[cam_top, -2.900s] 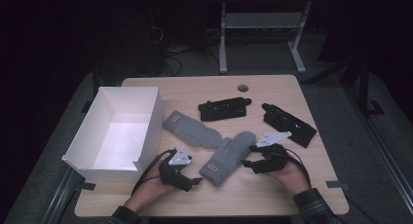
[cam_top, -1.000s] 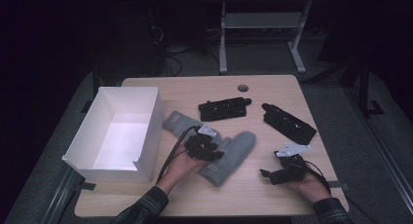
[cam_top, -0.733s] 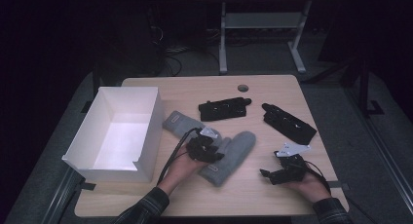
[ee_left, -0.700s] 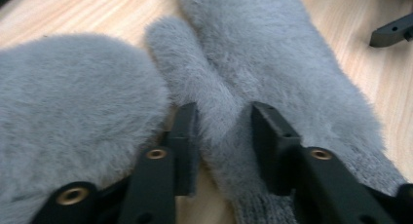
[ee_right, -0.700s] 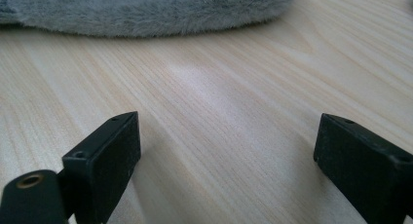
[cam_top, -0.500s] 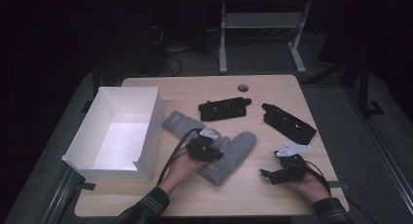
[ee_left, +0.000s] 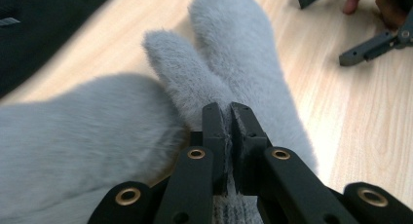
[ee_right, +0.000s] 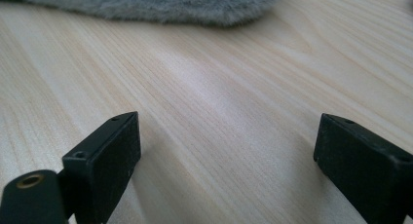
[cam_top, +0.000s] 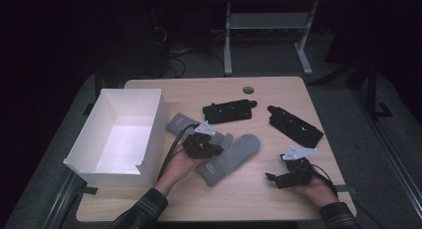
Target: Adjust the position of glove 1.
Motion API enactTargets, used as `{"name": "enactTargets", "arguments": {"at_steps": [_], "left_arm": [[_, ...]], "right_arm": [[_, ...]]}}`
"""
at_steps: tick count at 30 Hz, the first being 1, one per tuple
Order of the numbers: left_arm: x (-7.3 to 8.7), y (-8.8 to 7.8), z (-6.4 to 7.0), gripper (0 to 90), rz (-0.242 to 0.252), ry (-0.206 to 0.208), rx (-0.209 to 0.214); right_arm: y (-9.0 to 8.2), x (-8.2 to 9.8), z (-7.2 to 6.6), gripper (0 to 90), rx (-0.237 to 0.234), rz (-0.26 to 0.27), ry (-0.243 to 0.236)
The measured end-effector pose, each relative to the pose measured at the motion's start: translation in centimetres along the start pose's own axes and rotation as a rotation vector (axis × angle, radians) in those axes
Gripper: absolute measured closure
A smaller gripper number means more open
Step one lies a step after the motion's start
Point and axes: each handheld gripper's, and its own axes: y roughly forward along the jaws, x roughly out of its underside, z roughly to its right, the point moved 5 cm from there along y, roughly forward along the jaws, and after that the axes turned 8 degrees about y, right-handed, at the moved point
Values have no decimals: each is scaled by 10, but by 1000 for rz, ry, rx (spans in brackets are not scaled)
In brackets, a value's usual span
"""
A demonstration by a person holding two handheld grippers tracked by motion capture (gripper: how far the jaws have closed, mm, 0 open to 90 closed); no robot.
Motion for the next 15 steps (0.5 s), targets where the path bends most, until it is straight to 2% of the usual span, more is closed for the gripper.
{"name": "enactTargets", "arguments": {"at_steps": [2, 3, 5, 8, 13, 15], "left_arm": [[-3, -7, -4, 857, 20, 1, -26], [-3, -7, -4, 856, 20, 1, -26], [-6, -18, -9, 856, 37, 20, -76], [-7, -20, -9, 856, 41, 19, -80], [-8, -17, -1, 851, 22, 59, -74], [-10, -16, 3, 848, 13, 81, -86]], "right_arm": [[0, 0, 0, 97, 0, 0, 0], [0, 0, 0, 97, 0, 0, 0], [0, 0, 0, 97, 0, 0, 0], [0, 0, 0, 97, 0, 0, -1], [0, 0, 0, 97, 0, 0, 0], [0, 0, 0, 97, 0, 0, -1]]}}
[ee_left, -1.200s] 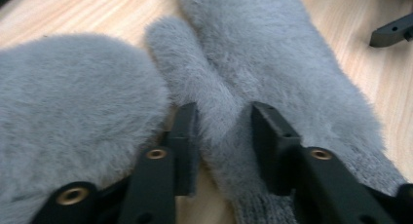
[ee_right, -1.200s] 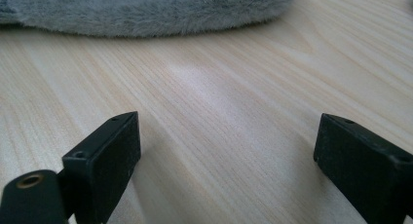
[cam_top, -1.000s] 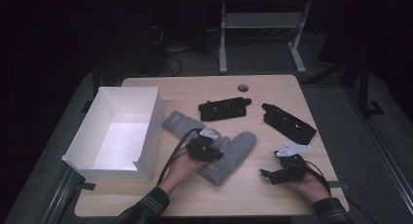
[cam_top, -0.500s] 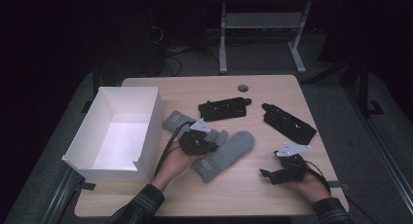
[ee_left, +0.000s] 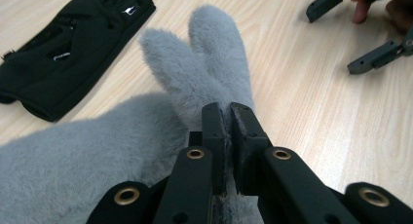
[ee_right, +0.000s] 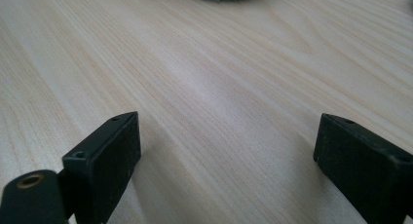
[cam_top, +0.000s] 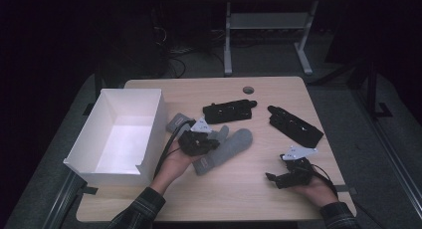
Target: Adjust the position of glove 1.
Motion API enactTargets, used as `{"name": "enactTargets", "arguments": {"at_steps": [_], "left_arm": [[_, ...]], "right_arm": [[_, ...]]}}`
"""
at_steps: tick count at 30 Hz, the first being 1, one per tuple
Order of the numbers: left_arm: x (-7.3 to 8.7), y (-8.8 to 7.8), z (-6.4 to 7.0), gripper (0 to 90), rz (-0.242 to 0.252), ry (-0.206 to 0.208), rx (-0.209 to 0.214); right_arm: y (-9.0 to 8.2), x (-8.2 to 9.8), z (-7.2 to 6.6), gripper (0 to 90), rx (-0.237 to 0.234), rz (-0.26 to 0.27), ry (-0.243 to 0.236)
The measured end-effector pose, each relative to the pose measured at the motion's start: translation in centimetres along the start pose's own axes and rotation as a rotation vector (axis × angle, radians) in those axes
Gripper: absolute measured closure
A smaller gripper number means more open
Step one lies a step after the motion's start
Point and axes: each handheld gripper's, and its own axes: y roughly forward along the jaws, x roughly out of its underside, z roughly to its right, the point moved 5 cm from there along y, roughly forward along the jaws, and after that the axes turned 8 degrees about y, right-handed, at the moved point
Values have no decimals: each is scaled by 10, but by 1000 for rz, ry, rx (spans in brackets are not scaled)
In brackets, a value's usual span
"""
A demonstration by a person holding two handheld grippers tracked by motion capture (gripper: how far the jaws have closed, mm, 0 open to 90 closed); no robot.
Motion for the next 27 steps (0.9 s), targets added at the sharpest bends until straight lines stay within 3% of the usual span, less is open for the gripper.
{"name": "enactTargets", "arguments": {"at_steps": [6, 14, 22, 24, 27], "left_arm": [[-6, 0, 14, 810, 34, 0, 63], [-12, 4, 33, 756, 63, -10, 182], [-14, 7, 41, 739, 56, 8, 191], [-12, 7, 39, 738, 55, -1, 179], [-5, 8, 31, 667, 31, -6, 137]], "right_arm": [[0, 0, 0, 97, -1, 0, 1], [0, 0, 0, 97, -1, 0, 2], [0, 0, 0, 97, -1, -1, 2], [0, 0, 0, 97, -1, 0, 1], [0, 0, 0, 97, -1, 0, 1]]}}
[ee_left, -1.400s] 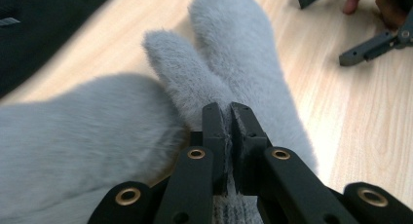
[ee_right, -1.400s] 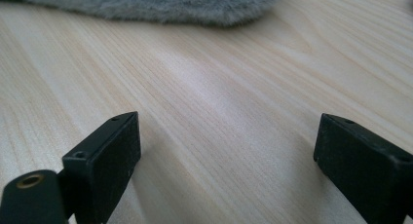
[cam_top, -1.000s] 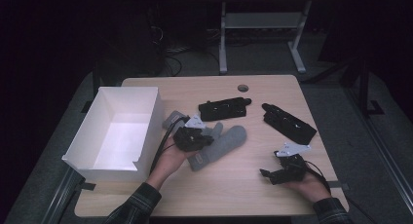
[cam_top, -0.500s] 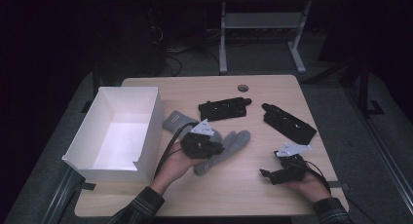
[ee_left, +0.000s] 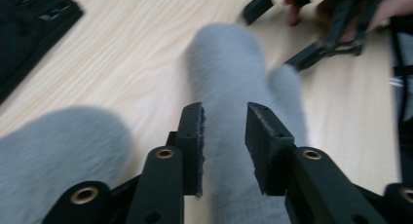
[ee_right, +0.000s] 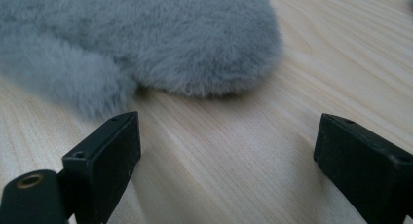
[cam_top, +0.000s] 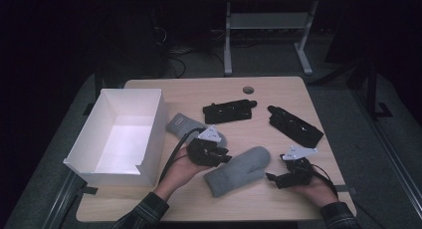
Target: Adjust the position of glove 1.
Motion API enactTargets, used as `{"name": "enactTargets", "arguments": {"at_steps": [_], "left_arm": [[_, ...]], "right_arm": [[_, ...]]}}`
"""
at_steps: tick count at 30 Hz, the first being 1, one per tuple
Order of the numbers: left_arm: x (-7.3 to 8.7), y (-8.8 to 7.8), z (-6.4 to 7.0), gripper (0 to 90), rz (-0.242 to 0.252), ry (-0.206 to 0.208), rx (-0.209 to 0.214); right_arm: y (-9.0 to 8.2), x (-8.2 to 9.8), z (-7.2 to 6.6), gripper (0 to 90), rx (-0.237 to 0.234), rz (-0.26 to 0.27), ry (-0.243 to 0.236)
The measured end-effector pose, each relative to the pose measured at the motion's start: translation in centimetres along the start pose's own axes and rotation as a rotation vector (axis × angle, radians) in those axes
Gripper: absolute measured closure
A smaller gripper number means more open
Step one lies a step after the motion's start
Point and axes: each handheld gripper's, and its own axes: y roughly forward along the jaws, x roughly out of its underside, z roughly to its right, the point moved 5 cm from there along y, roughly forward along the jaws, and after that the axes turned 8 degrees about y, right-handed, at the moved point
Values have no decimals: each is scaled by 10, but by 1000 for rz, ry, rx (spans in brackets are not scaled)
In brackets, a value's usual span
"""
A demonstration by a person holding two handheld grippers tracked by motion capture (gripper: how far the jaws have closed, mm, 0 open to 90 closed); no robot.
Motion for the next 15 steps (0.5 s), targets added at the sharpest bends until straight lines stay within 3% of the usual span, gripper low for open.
{"name": "enactTargets", "arguments": {"at_steps": [6, 7, 9, 10, 11, 14, 15], "left_arm": [[10, -3, -17, 671, -25, -20, -67], [13, -5, -27, 717, -25, -47, -93], [15, -6, -32, 834, -41, -49, -106], [17, -6, -41, 868, -63, -65, -139], [17, -6, -41, 893, -63, -65, -139], [16, -4, -55, 894, -87, -67, -207], [16, -4, -55, 894, -87, -67, -207]], "right_arm": [[0, 0, 0, 97, 0, 0, 1], [0, 0, 0, 97, 0, -1, 0], [0, 0, 0, 97, 0, 0, 0], [0, 0, 0, 97, 0, 0, -1], [0, 0, 0, 97, 0, 0, -1], [0, 0, 0, 97, 0, 0, -1], [0, 0, 0, 97, 0, 0, -1]]}}
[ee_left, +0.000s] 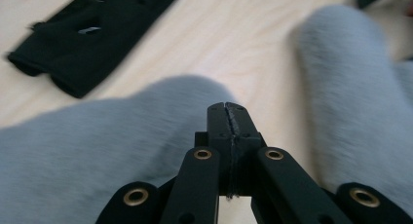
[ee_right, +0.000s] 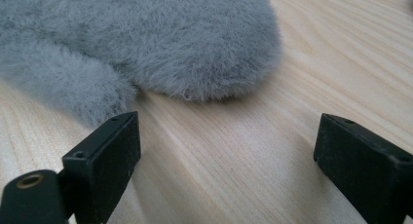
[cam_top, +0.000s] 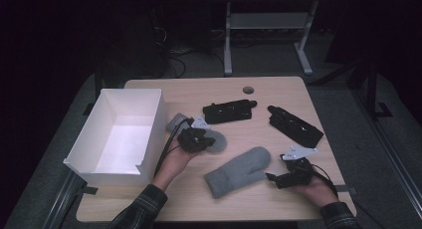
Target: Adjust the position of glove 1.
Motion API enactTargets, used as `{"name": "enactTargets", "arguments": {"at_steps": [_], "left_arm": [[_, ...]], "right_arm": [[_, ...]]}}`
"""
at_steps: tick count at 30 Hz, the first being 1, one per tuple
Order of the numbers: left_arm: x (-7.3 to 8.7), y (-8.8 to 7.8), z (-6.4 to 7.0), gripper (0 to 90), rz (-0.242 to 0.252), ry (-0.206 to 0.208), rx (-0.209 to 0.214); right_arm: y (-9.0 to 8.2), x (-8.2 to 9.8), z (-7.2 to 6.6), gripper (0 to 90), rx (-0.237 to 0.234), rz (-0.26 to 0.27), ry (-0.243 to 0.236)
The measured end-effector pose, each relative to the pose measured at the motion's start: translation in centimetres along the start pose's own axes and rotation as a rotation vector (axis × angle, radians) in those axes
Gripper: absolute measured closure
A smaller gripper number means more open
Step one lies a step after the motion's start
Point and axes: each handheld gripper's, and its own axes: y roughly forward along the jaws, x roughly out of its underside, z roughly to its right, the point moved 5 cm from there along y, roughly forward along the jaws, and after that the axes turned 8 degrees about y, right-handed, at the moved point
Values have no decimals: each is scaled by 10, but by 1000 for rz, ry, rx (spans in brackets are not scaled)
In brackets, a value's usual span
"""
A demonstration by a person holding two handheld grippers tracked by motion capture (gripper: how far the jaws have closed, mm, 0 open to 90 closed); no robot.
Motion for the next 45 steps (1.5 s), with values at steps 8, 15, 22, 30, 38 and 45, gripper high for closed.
{"name": "enactTargets", "arguments": {"at_steps": [8, 15, 22, 30, 38, 45], "left_arm": [[1, 27, -17, 879, -57, 14, -58], [4, 46, -14, 895, -101, 5, -27], [-16, 65, 6, 895, -82, 7, 51], [-38, 88, 26, 895, -58, 18, 112], [-48, 73, 15, 895, -16, 4, 75], [-29, 45, -36, 895, -14, -75, -49]], "right_arm": [[0, 0, 0, 97, 0, 0, 1], [0, 0, 0, 97, 0, 1, 1], [0, 0, 0, 97, 0, 0, 0], [0, 0, 0, 97, 0, 0, 0], [0, 0, 0, 97, -3, 3, 0], [0, 0, 0, 98, -2, 3, -2]]}}
